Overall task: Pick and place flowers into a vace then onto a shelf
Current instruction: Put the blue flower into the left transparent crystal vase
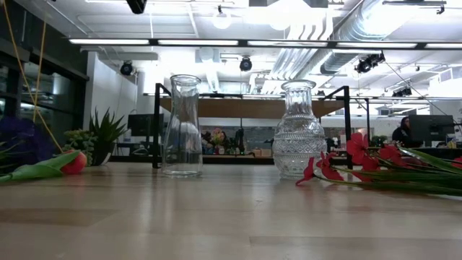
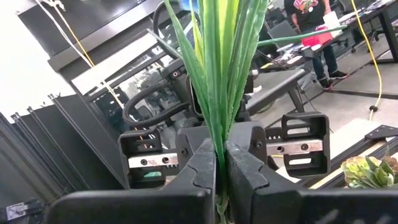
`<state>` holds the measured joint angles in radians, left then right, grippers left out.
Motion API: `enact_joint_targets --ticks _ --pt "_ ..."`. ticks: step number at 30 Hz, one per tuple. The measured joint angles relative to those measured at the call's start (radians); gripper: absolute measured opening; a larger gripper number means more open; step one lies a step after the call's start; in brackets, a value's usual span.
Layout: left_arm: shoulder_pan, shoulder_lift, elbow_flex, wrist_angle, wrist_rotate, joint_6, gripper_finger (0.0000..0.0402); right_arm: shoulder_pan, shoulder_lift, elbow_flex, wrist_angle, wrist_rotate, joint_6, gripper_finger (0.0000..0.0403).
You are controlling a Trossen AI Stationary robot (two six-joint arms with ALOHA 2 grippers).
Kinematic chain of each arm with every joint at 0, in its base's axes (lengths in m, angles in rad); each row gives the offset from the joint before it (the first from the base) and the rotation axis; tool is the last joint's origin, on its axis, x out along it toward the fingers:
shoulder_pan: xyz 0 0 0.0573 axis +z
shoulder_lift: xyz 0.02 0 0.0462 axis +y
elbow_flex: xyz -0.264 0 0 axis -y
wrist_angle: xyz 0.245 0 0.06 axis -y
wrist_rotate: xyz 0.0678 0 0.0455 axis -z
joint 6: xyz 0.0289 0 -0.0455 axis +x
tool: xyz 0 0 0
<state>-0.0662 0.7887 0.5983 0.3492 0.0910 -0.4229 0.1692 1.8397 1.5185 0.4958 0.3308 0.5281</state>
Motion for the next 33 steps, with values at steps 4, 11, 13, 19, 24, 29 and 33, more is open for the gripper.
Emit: enact_joint_targets --ticks 4,11,13,19,24,29,33 --pt "0.0 0.0 0.0 0.0 0.0 0.0 0.0027 0.0 0.0 0.0 0.002 -0.002 0.013 0.0015" --pt "0.0 -0.001 0.002 0.006 0.001 -0.015 0.0027 0.0 0.0 -0.001 0.04 -0.058 -0.017 0.0034" --pt "0.0 -0.001 0.002 0.005 0.005 -0.017 0.0027 0.0 0.0 -0.001 0.041 -0.081 -0.017 0.0046" --pt "0.0 0.0 0.001 -0.003 0.005 -0.027 0.0027 -0.001 0.0 -0.001 0.025 -0.098 -0.013 0.0087" --pt "0.0 0.0 0.0 -0.004 0.003 -0.031 0.0027 -0.001 -0.002 -0.001 0.021 -0.105 -0.044 0.0118" --pt "0.0 -0.01 -0.002 -0.026 -0.001 -0.034 0.0027 0.0 -0.038 0.0 -0.087 -0.119 -0.074 0.014" --pt "0.001 -0.022 -0.002 -0.039 -0.021 -0.034 0.0027 0.002 -0.08 0.001 -0.185 -0.122 -0.065 0.0153"
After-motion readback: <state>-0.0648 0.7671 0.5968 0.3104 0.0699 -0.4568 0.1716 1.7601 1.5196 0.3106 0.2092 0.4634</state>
